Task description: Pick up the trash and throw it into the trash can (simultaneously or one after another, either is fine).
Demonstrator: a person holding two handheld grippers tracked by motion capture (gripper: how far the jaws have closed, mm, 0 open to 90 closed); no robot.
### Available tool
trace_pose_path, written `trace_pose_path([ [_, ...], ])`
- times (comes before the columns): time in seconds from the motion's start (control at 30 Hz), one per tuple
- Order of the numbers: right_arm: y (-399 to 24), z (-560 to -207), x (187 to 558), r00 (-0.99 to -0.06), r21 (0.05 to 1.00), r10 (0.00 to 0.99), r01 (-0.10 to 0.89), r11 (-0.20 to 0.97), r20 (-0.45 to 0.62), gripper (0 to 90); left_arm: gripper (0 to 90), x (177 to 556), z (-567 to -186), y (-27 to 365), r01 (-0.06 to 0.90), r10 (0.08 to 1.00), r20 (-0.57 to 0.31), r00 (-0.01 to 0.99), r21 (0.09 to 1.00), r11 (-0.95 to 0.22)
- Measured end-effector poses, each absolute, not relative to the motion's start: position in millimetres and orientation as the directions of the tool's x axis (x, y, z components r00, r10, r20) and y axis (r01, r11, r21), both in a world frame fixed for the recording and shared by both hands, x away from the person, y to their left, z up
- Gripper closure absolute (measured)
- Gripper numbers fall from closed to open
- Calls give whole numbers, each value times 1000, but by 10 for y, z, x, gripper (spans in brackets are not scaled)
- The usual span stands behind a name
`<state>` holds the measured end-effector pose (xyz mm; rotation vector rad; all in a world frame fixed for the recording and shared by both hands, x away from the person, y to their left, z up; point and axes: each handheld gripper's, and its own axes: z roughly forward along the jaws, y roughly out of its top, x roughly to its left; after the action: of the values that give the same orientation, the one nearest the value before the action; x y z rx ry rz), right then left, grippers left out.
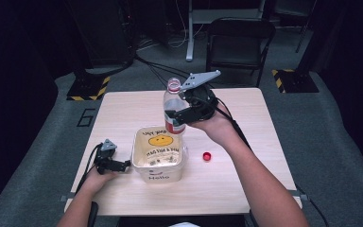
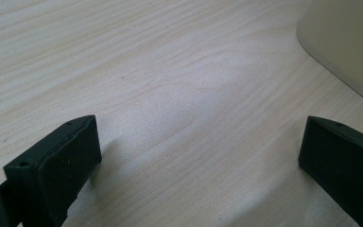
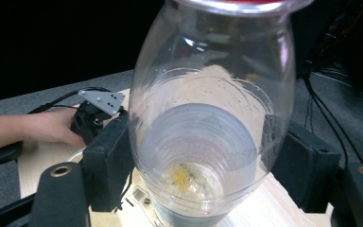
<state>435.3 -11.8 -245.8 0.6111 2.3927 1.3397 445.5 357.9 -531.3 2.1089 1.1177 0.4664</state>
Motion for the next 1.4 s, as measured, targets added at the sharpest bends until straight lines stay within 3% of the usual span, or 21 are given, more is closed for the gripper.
trace_pose_path([
  [1.4,271,-2990,4408,-886,832,463,237,502,-27,270,0,4456,-5312,3582,574,824,-3,567,719,-392],
])
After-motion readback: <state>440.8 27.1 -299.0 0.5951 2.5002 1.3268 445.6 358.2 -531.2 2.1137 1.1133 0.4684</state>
